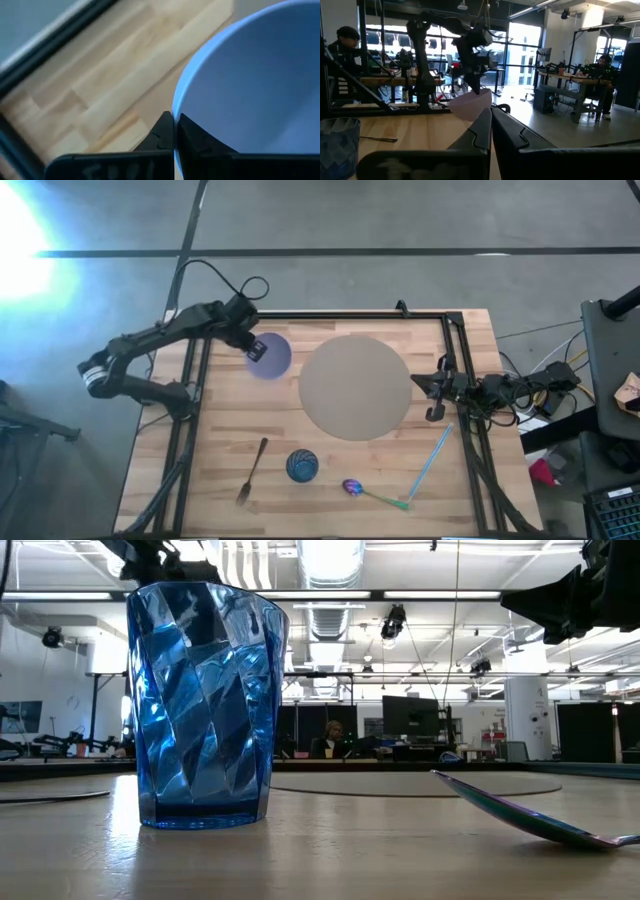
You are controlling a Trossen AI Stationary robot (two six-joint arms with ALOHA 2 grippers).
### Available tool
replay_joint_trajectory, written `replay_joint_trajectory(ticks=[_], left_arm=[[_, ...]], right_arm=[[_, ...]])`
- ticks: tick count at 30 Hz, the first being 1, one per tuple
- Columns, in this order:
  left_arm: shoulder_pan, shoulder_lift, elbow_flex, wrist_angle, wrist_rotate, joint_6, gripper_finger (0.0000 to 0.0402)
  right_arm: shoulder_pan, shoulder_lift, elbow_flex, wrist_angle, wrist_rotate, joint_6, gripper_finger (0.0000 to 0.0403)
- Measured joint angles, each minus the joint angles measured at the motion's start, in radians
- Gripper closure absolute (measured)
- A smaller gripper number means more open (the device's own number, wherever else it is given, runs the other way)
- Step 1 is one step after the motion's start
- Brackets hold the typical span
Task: Pick & Place Utensil
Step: Put the purple bowl on the placemat
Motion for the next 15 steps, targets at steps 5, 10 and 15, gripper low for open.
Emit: replay_joint_trajectory(ticks=[5,10,15], left_arm=[[-0.103,-0.04,-0.001,0.088,-0.082,-0.063,0.0401],[-0.214,-0.044,-0.001,0.178,-0.159,-0.103,0.0401],[-0.307,-0.017,-0.001,0.255,-0.228,-0.13,0.0401]], right_arm=[[0.0,0.0,0.0,0.0,0.0,0.0,0.0394],[0.0,0.0,0.0,0.0,0.0,0.0,0.0394],[0.0,0.0,0.0,0.0,0.0,0.0,0.0394]])
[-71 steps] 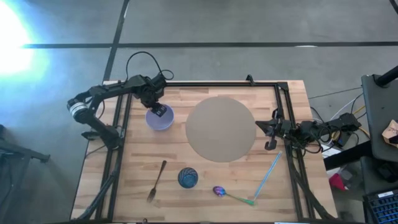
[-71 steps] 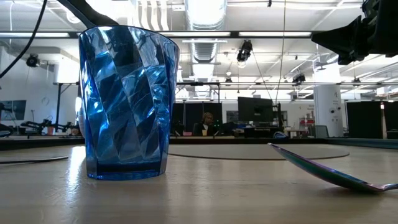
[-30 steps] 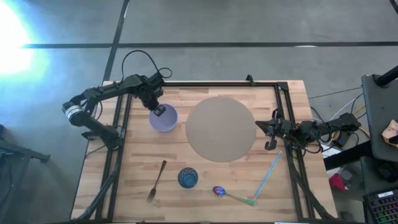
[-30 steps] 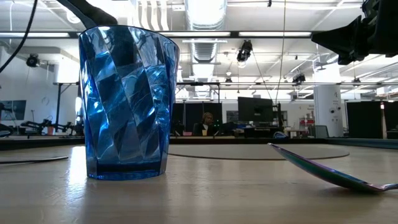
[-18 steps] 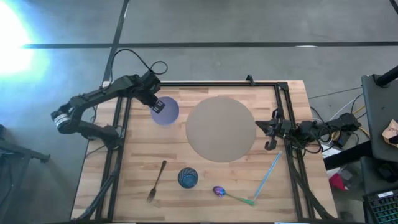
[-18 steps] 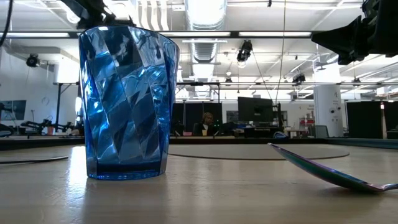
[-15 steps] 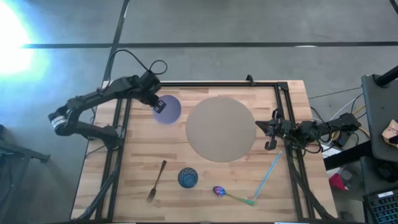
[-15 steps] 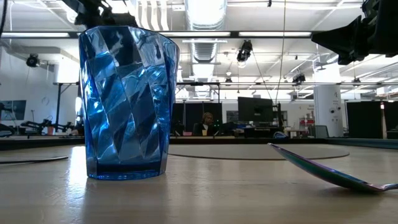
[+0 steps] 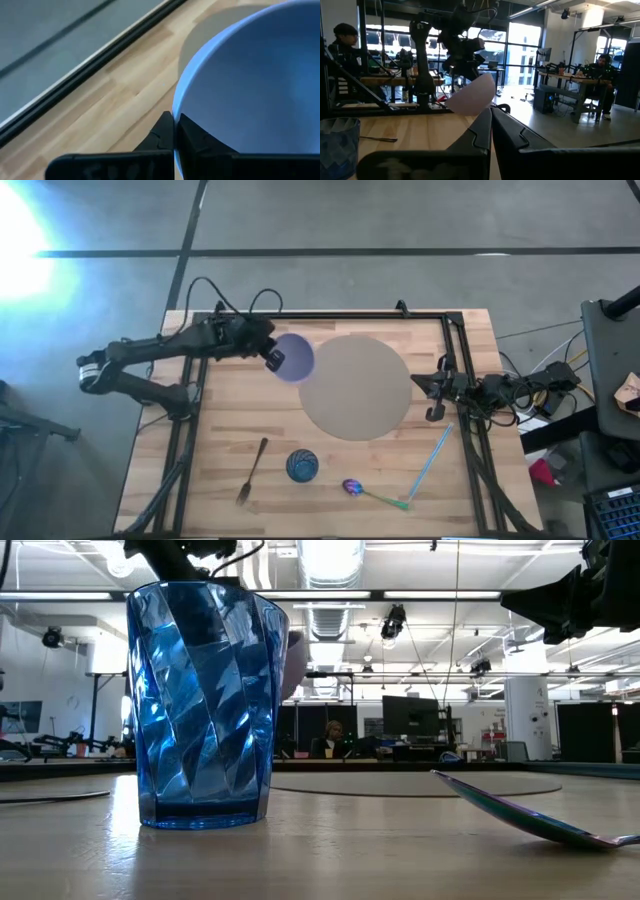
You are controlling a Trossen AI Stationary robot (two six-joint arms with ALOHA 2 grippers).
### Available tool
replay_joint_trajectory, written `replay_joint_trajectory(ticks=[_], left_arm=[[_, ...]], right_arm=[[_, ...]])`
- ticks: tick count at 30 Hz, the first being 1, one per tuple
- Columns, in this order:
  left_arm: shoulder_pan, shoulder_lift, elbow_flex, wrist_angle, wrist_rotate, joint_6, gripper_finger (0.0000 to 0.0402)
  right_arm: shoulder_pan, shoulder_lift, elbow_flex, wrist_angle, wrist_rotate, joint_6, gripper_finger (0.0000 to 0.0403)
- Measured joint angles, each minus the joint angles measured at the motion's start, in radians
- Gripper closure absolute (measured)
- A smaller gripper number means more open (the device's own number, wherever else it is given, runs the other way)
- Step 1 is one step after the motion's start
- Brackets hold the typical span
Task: Pick & Place Utensil
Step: Put the purple bowl on the placemat
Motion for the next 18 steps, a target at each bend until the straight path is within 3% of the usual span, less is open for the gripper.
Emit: replay_joint_trajectory(ticks=[6,12,18], left_arm=[[-0.075,0.032,0.0,0.1,-0.075,-0.012,0.0401],[-0.115,0.063,0.0,0.186,-0.151,-0.025,0.0401],[-0.149,0.096,0.0,0.237,-0.267,-0.035,0.0401]], right_arm=[[0.0,0.0,0.0,0.001,0.0,0.006,0.0394],[0.0,0.0,0.0,0.017,-0.001,0.253,0.0394],[0.0,0.0,0.0,0.081,0.001,0.3,0.0394]])
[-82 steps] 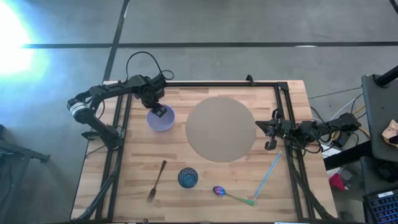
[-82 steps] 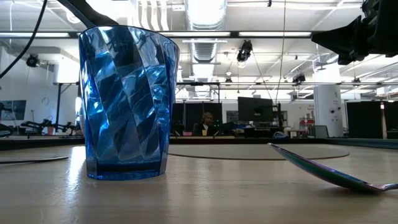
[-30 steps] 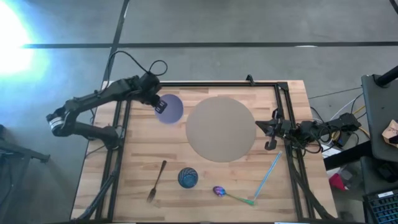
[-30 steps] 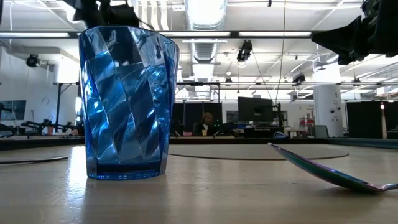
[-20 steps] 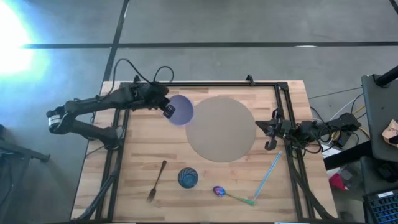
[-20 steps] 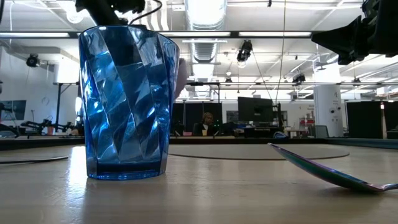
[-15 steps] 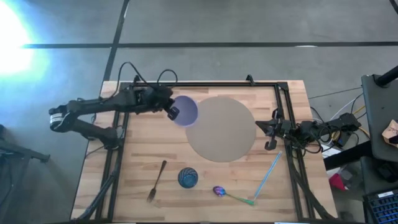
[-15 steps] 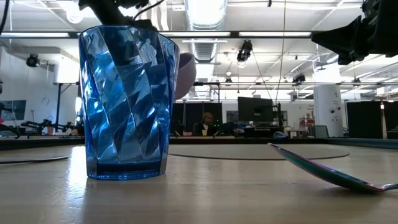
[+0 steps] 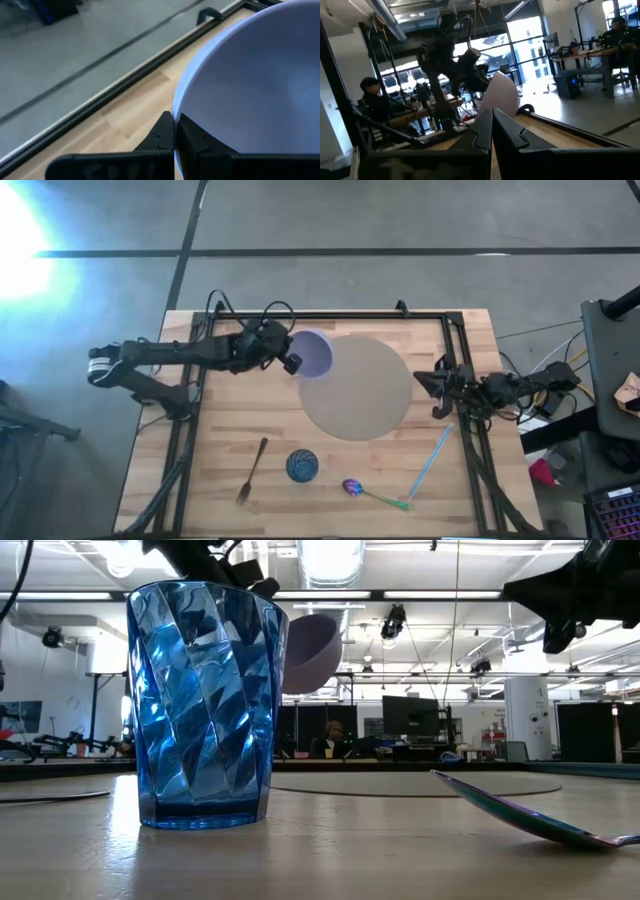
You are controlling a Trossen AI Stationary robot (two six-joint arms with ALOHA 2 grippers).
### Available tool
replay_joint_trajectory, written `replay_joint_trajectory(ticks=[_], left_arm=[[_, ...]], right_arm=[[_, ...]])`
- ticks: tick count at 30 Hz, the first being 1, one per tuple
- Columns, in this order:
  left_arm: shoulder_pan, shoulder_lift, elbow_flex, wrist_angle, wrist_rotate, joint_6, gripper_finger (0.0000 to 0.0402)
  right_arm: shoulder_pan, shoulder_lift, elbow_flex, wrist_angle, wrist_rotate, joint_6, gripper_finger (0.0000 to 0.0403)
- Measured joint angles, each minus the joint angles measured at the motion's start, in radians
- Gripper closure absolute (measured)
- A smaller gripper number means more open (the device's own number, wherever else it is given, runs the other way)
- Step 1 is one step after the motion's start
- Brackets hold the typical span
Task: Pick & Place Utensil
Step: Put the purple bowl on the placemat
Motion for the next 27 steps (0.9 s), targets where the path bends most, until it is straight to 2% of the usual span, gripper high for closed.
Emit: replay_joint_trajectory(ticks=[6,14,20,24,27], left_arm=[[-0.032,0.029,0.0,0.027,-0.101,0.011,0.0401],[-0.063,0.057,0.0,0.086,-0.157,0.06,0.0401],[-0.077,0.059,0.0,0.169,-0.18,0.114,0.0401],[-0.08,0.059,0.0,0.194,-0.203,0.134,0.0401],[-0.079,0.059,0.0,0.188,-0.262,0.146,0.0401]], right_arm=[[0.0,0.0,0.0,0.076,-0.001,0.074,0.0394],[-0.002,0.028,0.005,0.147,-0.001,0.084,0.0385],[-0.002,0.14,0.091,0.143,-0.001,0.059,0.0335],[-0.002,0.263,0.188,0.139,0.014,-0.042,0.0295],[-0.002,0.362,0.27,0.129,0.064,-0.139,0.027]])
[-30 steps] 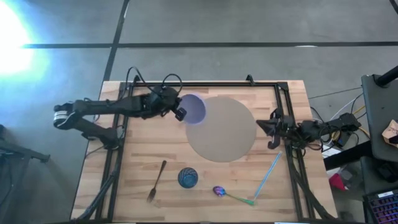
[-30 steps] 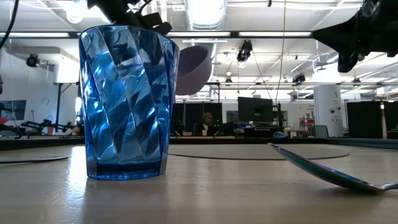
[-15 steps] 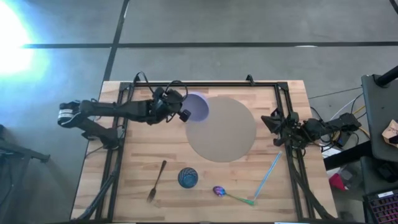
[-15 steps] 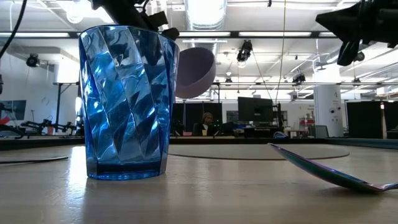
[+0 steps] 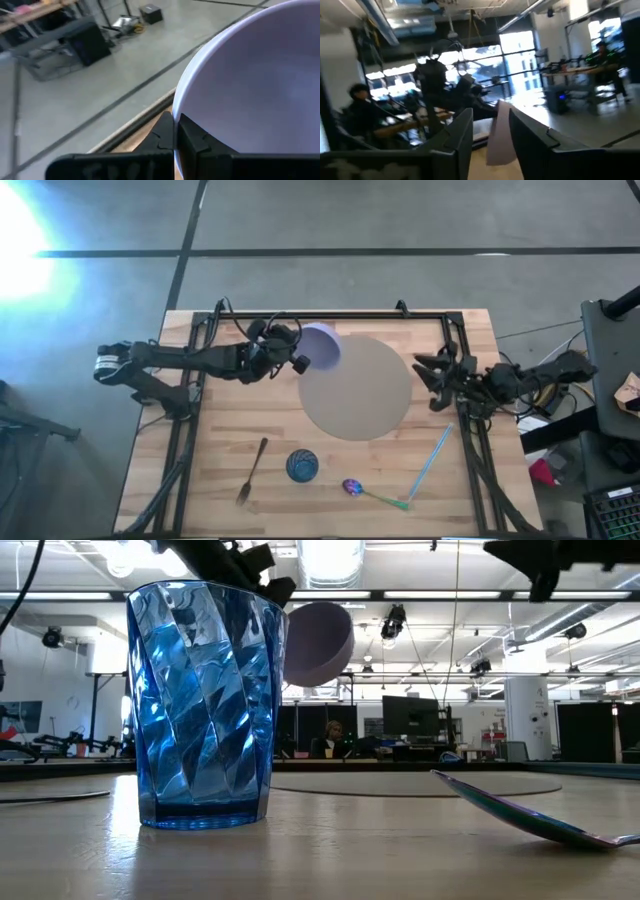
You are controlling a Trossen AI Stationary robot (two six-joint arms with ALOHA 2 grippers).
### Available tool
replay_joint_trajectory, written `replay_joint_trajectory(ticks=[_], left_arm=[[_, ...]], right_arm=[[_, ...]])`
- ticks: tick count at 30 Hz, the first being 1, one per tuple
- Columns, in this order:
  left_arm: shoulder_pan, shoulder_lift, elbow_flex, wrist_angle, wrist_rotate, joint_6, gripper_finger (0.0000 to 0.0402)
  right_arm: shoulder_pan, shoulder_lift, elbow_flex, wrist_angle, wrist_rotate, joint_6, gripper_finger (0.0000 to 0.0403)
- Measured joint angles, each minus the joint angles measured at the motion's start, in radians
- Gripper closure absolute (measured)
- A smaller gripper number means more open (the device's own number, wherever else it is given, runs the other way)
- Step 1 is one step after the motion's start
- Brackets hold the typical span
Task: Pick & Place Utensil
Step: Put the purple bowl on the placemat
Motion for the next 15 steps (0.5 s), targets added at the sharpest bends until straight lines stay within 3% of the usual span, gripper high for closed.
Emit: replay_joint_trajectory(ticks=[5,11,15], left_arm=[[0.0,0.0,0.0,0.0,-0.031,0.002,0.0401],[0.0,0.0,0.0,0.0,-0.085,0.013,0.0401],[0.0,0.0,0.0,0.0,-0.086,0.013,0.04]], right_arm=[[-0.001,0.134,0.157,-0.157,0.096,-0.08,0.0237],[-0.016,0.262,0.316,-0.372,0.102,-0.041,0.0204],[-0.028,0.345,0.37,-0.395,0.104,-0.082,0.0192]])
